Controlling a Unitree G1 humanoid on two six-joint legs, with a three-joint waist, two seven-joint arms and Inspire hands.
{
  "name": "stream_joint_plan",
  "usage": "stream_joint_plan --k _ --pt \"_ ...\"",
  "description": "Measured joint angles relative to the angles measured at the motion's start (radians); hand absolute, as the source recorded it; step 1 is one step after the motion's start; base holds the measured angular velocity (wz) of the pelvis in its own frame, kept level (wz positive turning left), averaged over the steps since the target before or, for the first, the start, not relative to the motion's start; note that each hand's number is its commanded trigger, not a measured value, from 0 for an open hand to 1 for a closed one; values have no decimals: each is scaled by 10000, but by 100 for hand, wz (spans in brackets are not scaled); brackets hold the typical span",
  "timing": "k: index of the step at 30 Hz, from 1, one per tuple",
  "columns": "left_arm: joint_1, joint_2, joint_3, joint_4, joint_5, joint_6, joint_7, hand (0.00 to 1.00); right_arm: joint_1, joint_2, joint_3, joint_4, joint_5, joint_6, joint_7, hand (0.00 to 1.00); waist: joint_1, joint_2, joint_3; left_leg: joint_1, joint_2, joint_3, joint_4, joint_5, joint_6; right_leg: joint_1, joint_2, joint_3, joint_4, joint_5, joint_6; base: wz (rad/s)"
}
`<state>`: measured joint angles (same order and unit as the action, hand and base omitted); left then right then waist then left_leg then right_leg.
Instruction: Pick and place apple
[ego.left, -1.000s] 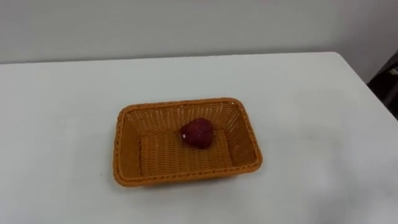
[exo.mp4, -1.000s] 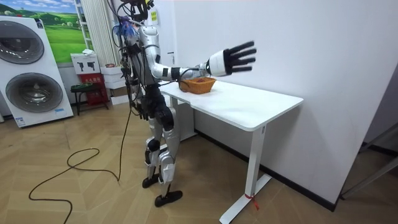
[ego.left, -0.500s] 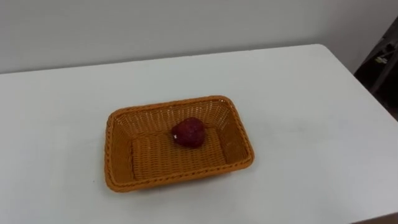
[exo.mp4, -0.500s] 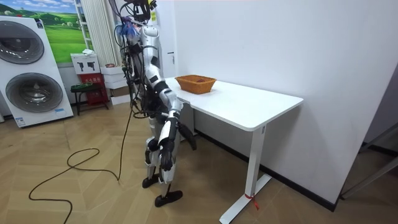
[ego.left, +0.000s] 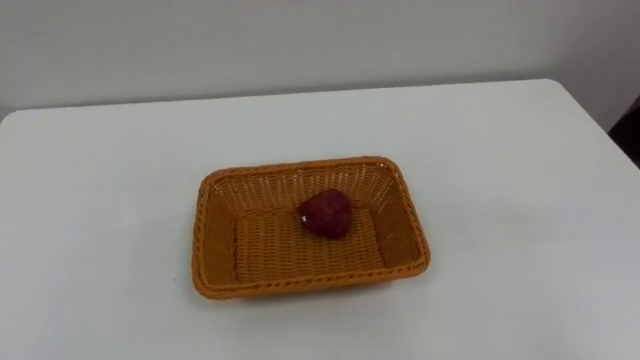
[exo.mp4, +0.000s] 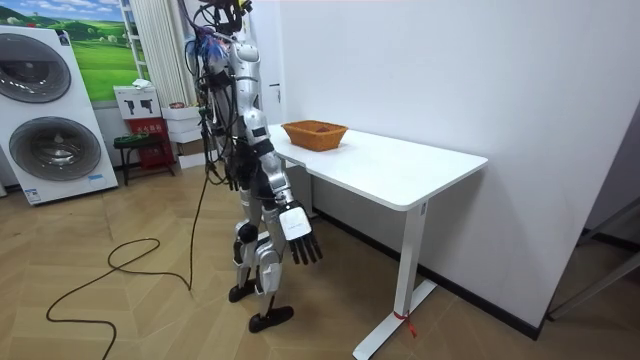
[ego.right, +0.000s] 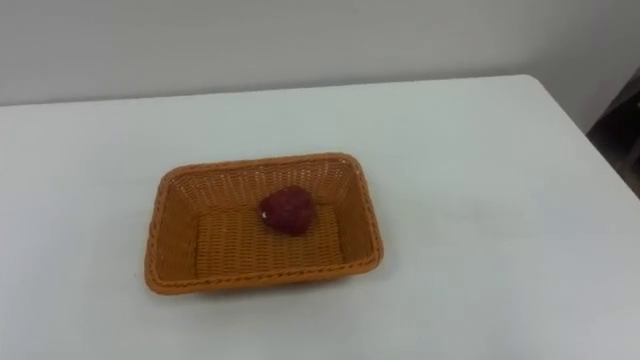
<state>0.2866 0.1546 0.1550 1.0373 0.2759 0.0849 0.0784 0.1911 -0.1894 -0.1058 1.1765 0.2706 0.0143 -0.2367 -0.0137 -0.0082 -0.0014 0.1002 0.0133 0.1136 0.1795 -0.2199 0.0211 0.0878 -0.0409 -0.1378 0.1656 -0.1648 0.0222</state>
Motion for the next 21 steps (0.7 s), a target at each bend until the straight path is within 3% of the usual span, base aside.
stream_joint_plan --k 6,15,21 --pt "-29 -115 -496 163 -2 0 -6 0 -232 120 1193 13 -511 -1 1346 0 9 46 42 0 -9 -80 -41 -2 -5 186 -2 -141 -149 -2 2 6" --pt "-244 -179 -709 482 -13 27 20 0 -422 267 1632 29 -771 6 2224 0 228 -164 156 99 -8 -108 -93 -18 -8 255 -1 -136 -144 -2 3 0" --pt "-198 -207 -952 651 0 188 13 0 -472 263 1647 169 -728 -2 2406 0 232 -101 117 157 -1 -110 -40 -62 -11 320 7 -131 -147 -3 3 0"
